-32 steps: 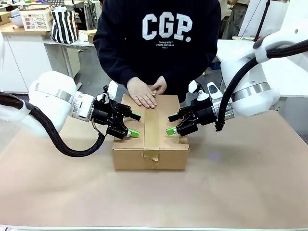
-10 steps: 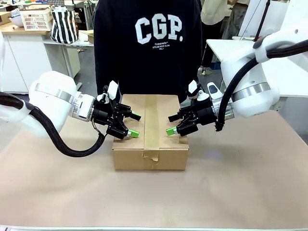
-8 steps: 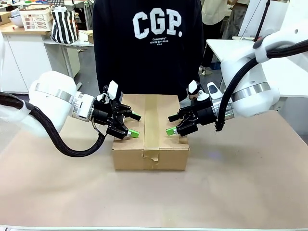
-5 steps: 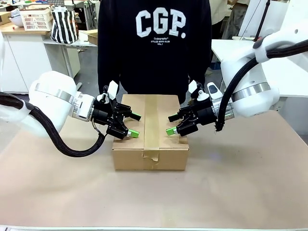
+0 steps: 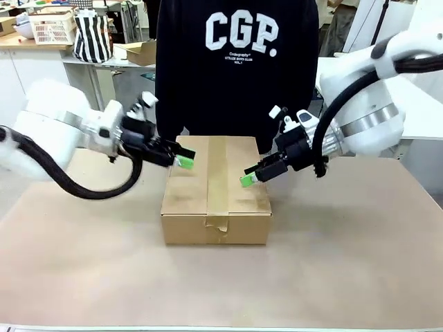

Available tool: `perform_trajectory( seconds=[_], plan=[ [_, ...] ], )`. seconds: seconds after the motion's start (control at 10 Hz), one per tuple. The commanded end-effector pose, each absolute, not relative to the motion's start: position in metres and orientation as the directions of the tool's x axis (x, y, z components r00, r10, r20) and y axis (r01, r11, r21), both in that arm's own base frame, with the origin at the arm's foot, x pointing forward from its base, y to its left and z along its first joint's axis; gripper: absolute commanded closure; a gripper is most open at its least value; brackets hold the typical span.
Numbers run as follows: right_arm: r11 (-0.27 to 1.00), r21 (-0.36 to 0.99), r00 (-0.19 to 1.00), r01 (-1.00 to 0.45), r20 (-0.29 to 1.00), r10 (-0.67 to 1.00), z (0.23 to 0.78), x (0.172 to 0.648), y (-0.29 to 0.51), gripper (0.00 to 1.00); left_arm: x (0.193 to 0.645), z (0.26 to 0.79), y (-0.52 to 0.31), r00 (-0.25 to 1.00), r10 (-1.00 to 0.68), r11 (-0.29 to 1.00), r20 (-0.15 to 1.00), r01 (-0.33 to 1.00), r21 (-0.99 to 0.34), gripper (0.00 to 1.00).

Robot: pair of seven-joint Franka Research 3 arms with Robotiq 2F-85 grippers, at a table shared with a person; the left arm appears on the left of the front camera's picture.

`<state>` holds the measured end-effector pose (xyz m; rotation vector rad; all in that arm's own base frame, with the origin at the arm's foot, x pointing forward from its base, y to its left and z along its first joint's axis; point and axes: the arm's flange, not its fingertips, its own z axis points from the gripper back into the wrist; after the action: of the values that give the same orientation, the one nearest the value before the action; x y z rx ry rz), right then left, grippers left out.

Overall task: Pack the gift set into the box.
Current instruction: Press and hold the closed box until the human finishes sealing it.

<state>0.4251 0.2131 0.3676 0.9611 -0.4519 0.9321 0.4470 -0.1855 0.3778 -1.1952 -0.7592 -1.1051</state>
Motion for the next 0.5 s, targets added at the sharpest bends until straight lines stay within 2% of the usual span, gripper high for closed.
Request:
perform_trajectory(
  seconds=[0.0,0.1,0.2,0.3,0.4],
  plan=[
    [0.263,0.673,0.715,-0.692,0.586,0.382,0.421,0.416,0.193,0.0,0.426,0.407,-0.154,0.497,-0.189,-0.059,0.847,0.855,-0.515,0.0],
    [0.293,0.682,0.741,-0.67,0.595,0.311,0.43,0.404,0.182,0.0,0.413,0.407,-0.141,0.572,-0.16,-0.113,0.804,0.799,-0.591,0.0],
    [0.331,0.682,0.755,-0.652,0.622,0.206,0.436,0.385,0.166,0.0,0.398,0.401,-0.122,0.717,-0.169,-0.109,0.676,0.668,-0.736,0.0],
    [0.376,0.689,0.762,-0.619,0.643,0.077,0.436,0.361,0.143,0.0,0.38,0.393,-0.1,0.805,-0.179,-0.157,0.566,0.544,-0.824,0.0],
    [0.41,0.713,0.765,-0.569,0.642,-0.055,0.429,0.339,0.111,0.0,0.358,0.38,-0.07,0.896,-0.156,-0.101,0.415,0.403,-0.909,0.0]
  ],
)
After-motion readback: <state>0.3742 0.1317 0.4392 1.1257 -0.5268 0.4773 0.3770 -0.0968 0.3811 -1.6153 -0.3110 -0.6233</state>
